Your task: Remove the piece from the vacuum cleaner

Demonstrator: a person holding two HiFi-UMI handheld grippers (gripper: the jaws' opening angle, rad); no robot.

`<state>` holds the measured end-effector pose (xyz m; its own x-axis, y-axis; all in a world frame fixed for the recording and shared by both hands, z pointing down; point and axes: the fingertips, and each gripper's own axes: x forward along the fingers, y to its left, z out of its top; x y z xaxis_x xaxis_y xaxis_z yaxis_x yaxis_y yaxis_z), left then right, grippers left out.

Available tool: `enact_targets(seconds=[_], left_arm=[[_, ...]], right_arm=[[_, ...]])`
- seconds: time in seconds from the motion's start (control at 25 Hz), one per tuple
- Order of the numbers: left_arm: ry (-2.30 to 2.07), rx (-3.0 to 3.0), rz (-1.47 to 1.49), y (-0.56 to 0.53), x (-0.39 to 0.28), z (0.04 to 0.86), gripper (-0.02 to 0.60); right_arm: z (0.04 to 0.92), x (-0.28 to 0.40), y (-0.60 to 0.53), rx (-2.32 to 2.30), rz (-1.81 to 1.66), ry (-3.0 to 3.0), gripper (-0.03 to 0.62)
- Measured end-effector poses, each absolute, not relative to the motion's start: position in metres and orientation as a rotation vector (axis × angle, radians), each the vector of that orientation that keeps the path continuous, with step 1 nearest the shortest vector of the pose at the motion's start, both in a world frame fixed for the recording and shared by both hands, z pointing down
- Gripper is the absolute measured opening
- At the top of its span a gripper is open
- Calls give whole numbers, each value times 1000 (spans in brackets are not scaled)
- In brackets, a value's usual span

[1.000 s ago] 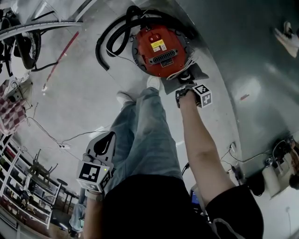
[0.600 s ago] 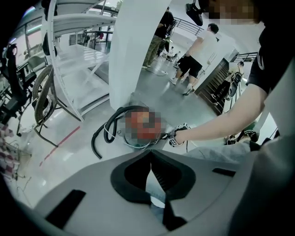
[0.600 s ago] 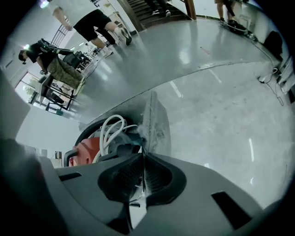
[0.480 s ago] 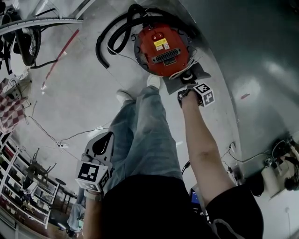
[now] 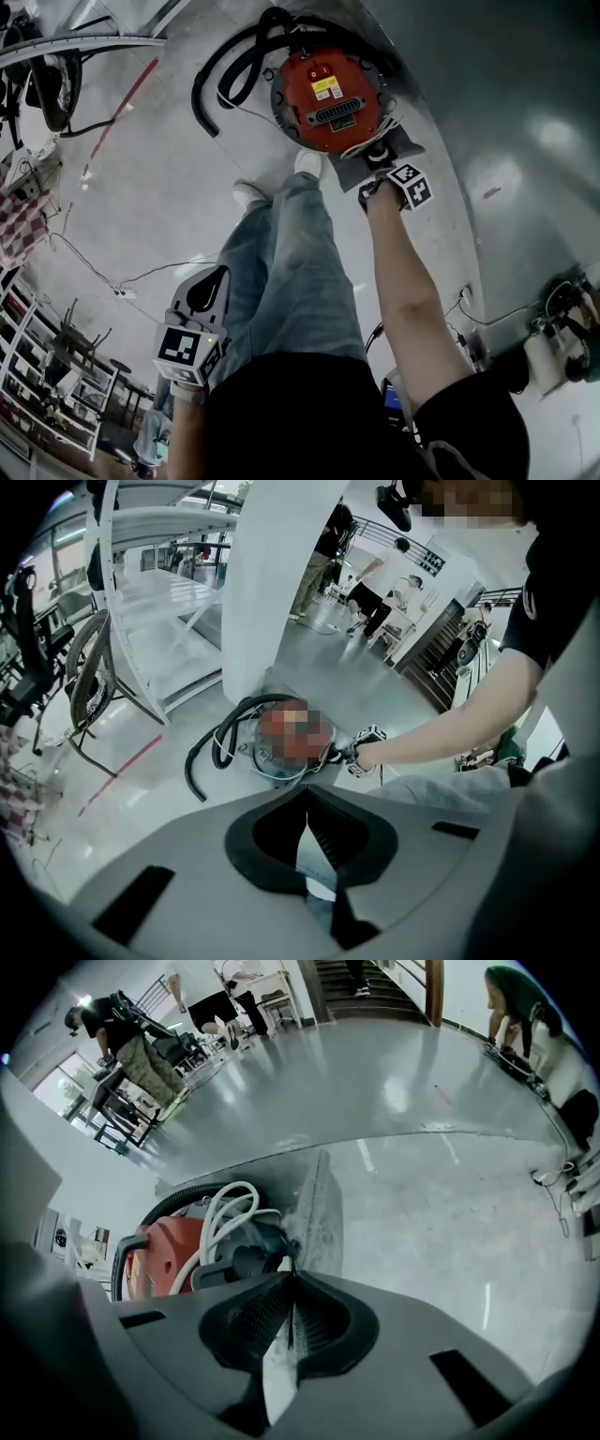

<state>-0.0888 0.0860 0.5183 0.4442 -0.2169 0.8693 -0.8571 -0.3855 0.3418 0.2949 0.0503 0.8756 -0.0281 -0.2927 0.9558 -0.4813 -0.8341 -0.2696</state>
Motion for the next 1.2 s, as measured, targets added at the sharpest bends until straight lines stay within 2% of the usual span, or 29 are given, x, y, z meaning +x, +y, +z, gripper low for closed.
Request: enact_targets(seconds=[1.2], left_arm=[[-886,1837,965,92,-99,530,18]], right_arm=[[874,297,71,2198,2107,-768,48]])
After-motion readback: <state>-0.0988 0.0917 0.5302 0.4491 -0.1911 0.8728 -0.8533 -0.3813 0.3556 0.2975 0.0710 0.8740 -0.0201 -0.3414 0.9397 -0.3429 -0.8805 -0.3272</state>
